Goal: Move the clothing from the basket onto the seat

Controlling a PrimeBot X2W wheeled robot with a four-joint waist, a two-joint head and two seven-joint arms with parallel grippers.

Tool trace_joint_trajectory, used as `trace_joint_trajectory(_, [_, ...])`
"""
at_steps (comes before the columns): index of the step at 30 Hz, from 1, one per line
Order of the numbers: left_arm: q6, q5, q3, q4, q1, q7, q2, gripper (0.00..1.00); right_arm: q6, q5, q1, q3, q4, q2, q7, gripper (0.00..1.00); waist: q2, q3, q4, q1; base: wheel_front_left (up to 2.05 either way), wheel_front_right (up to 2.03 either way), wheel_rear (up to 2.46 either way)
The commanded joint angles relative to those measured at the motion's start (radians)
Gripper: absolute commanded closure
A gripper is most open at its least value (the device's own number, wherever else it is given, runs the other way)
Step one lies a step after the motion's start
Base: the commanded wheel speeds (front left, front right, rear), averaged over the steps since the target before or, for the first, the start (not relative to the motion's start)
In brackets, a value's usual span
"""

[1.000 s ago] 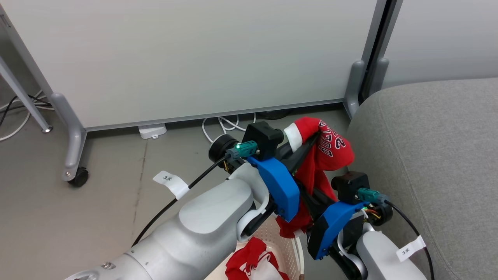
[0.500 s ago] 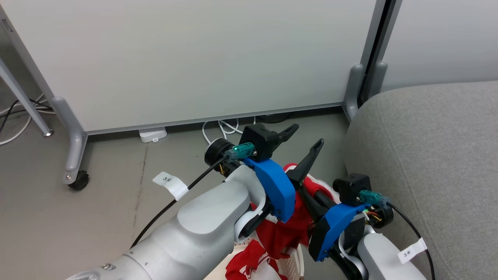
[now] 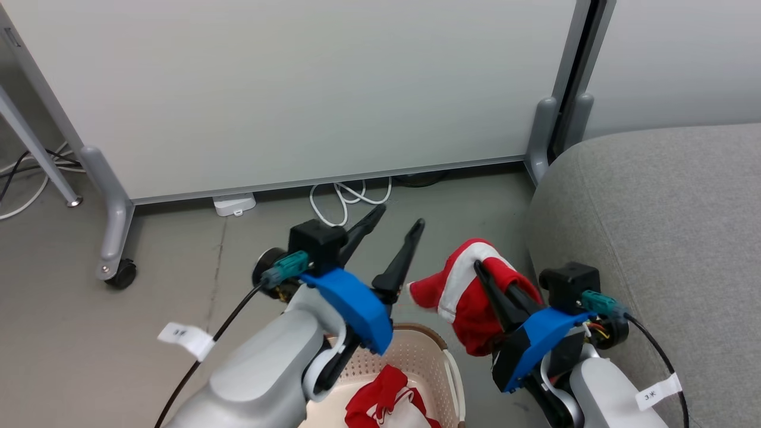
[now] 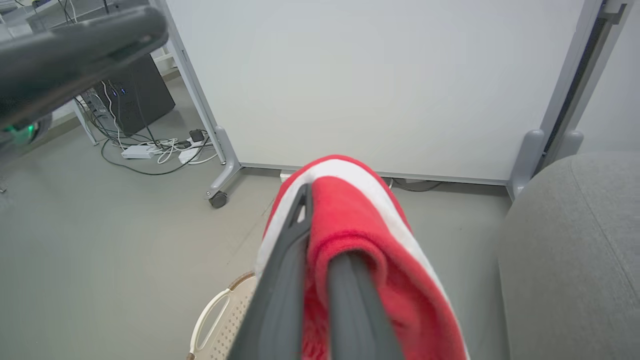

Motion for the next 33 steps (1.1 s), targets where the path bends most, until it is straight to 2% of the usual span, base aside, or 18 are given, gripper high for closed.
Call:
trace_joint_trajectory(1, [0.002,0.022,0.025,-0.015,0.025,-0.005,0.015,0.0,0.0,-0.006,0.013,-0.008,-0.011,-0.003,0.002,1.0,0.0,0.002,0.0,0.0,0.0,0.0,0.0])
trace_joint_trajectory(7, [0.006,0.162,0.189,-0.134,0.197,-0.005,0.075,0.0,0.0,-0.019,0.052,-0.053,-0.071,-0.003,0.02,1.0,0.0,0.015,-0.006,0.0,0.0,0.0,0.0])
trace_joint_trajectory(15, [-0.026,0.363,0.388,-0.275,0.399,-0.005,0.114,0.0,0.0,-0.018,0.084,-0.075,-0.126,-0.003,0.037,1.0,0.0,0.039,-0.03,0.0,0.0,0.0,0.0])
trace_joint_trajectory(25, [-0.042,0.497,0.572,-0.366,0.574,-0.005,0.1,0.0,0.0,-0.029,0.087,-0.088,-0.164,-0.003,0.051,1.0,0.0,0.058,-0.102,0.0,0.0,0.0,0.0])
trace_joint_trajectory(33, [-0.065,0.545,0.636,-0.373,0.613,-0.005,0.068,0.0,0.0,-0.022,0.091,-0.089,-0.182,-0.003,0.056,1.0,0.0,0.078,-0.196,0.0,0.0,0.0,0.0])
